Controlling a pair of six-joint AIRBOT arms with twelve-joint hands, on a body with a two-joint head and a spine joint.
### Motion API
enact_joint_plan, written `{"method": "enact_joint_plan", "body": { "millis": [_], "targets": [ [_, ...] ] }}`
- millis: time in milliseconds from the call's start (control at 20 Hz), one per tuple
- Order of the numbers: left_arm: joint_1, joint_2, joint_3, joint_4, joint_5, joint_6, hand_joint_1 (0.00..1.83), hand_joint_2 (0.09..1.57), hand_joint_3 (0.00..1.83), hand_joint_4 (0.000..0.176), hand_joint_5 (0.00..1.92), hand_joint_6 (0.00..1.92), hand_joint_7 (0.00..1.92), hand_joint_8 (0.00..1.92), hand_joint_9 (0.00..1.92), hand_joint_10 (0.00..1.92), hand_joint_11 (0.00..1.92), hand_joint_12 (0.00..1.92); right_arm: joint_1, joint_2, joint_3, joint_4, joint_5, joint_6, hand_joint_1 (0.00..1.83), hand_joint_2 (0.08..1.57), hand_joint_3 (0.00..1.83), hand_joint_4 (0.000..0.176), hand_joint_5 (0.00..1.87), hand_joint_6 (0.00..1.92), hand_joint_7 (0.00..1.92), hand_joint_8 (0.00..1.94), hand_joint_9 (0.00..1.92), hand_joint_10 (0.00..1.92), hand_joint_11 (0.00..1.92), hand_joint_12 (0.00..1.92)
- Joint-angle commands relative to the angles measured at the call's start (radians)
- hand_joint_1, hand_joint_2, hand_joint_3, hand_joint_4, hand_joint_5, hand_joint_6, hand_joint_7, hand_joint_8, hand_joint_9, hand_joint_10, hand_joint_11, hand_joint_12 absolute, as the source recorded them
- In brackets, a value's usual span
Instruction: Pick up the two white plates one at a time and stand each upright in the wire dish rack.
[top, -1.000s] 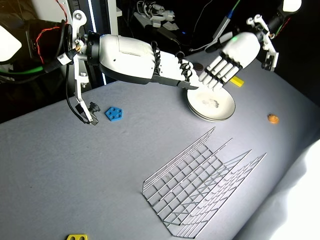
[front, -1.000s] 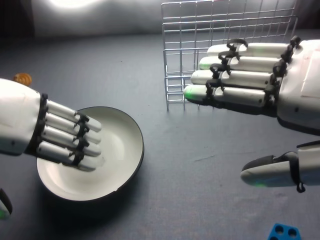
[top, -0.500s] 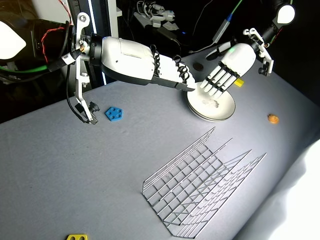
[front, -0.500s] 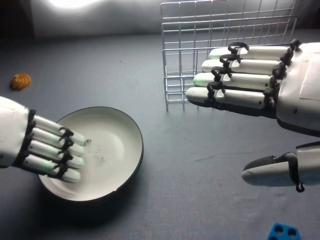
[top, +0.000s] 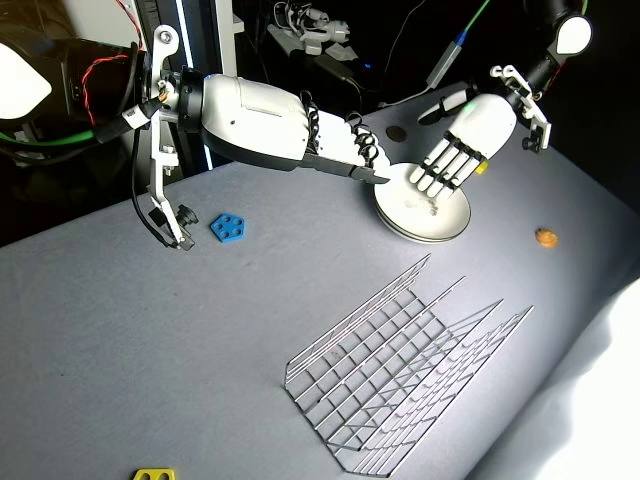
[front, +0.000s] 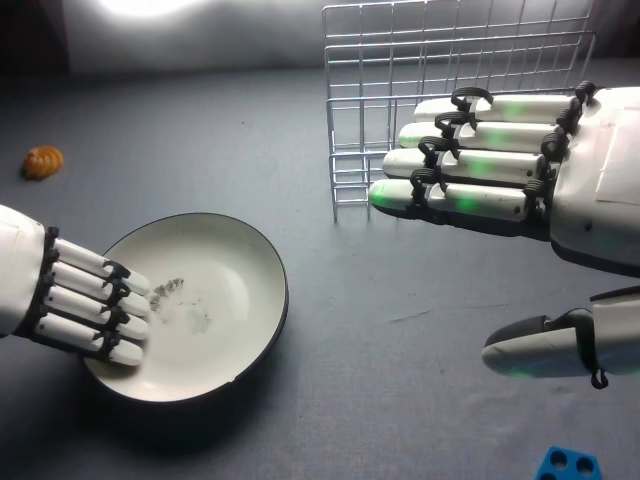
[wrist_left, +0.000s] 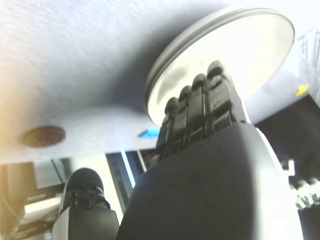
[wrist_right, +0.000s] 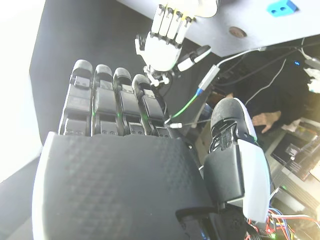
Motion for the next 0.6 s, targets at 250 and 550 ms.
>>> {"method": "enact_joint_plan", "body": {
  "millis": [250,550],
  "targets": [
    [0.025,-0.012,0.019,-0.061,-0.03,0.011,0.0,1.01,0.0,0.0,0.0,0.0,0.0,0.0,0.0,0.0,0.0,0.0,0.007,0.002,-0.004,0.025,0.105,-0.002,0.01,1.14,0.0,0.0,0.0,0.0,0.0,0.0,0.0,0.0,0.0,0.0],
    [0.035,-0.019,0.006,-0.061,-0.022,0.011,0.0,1.02,0.0,0.0,0.02,0.01,0.0,0.0,0.0,0.0,0.0,0.0,0.054,-0.032,0.002,0.025,-0.032,-0.055,0.46,1.12,0.0,0.0,0.0,0.0,0.0,0.0,0.0,0.0,0.0,0.0]
  ]
}}
